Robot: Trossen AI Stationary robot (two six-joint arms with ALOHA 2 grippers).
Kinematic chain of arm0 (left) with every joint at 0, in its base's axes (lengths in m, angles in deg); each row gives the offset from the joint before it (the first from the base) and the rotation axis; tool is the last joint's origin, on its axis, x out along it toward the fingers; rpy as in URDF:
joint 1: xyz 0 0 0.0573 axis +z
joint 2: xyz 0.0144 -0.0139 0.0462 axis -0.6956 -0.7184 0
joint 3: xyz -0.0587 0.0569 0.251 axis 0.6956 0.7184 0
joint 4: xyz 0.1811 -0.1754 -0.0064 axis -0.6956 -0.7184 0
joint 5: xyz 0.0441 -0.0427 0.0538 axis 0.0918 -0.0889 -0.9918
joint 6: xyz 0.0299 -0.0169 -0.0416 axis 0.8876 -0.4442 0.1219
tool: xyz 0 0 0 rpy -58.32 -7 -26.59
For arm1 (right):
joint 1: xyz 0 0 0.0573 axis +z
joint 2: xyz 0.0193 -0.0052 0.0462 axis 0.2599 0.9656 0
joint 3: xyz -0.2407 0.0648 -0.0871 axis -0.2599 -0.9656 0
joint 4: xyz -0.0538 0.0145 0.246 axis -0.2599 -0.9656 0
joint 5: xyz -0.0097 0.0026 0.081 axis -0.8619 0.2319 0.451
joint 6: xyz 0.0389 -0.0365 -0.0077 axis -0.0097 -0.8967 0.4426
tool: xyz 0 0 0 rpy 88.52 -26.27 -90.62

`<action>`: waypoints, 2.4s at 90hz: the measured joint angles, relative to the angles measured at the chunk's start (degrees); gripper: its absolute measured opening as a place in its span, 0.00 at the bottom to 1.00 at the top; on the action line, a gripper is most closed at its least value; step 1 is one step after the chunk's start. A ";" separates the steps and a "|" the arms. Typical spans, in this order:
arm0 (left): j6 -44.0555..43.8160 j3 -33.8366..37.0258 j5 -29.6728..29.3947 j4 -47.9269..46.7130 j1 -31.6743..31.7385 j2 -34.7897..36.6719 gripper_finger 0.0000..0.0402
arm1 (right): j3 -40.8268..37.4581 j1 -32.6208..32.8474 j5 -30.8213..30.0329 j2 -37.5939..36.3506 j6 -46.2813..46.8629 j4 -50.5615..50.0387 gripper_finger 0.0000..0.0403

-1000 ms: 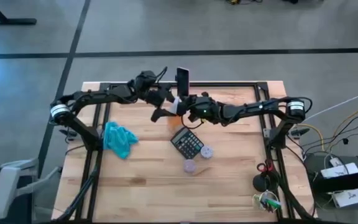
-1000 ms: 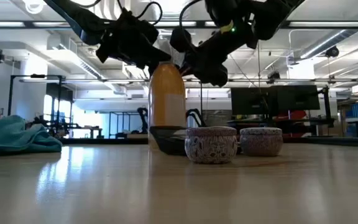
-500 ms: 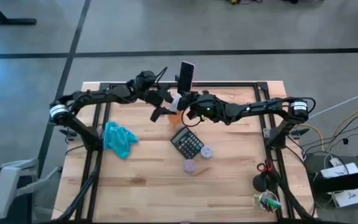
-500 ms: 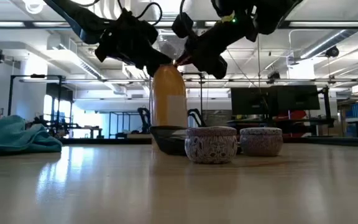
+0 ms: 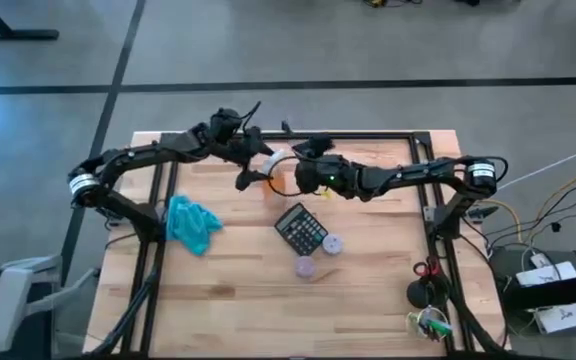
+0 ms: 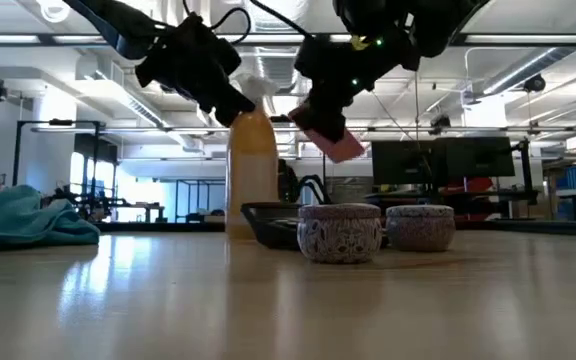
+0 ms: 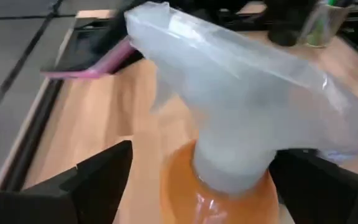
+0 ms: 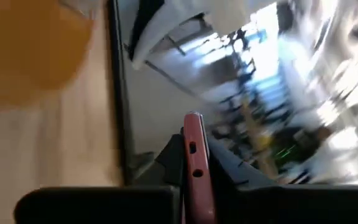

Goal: Apply microfiber cloth
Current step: Spray the back and front of the pink cellphone using the orange spray bottle, then wipe the pink cellphone using the blue microfiber cloth

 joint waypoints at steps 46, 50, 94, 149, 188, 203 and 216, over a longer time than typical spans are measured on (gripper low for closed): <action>-1.46 0.00 -11.97 -8.23 0.30 4.48 0.86 | -3.03 1.83 9.97 3.52 21.80 1.23 0.03; -2.84 0.00 -11.99 -11.79 0.03 5.74 0.86 | -3.01 2.13 11.14 4.02 21.60 3.66 0.03; -29.81 13.87 -27.22 -21.52 -13.98 18.05 0.86 | -2.95 1.95 20.24 7.90 14.95 14.53 0.03; -49.16 25.69 -38.95 -7.77 -34.03 12.12 0.86 | 12.94 0.19 20.13 27.98 19.19 31.71 0.03; -61.62 16.67 -40.94 -44.26 -35.82 14.38 0.86 | 11.26 1.28 22.15 26.71 26.43 31.08 0.03; -66.45 16.50 -41.88 -55.66 -35.79 14.12 0.86 | 6.06 2.74 23.58 24.05 27.66 31.37 0.03; -66.68 16.97 -42.31 -55.35 -35.77 13.33 0.86 | 2.17 3.00 23.07 22.02 27.86 31.58 0.03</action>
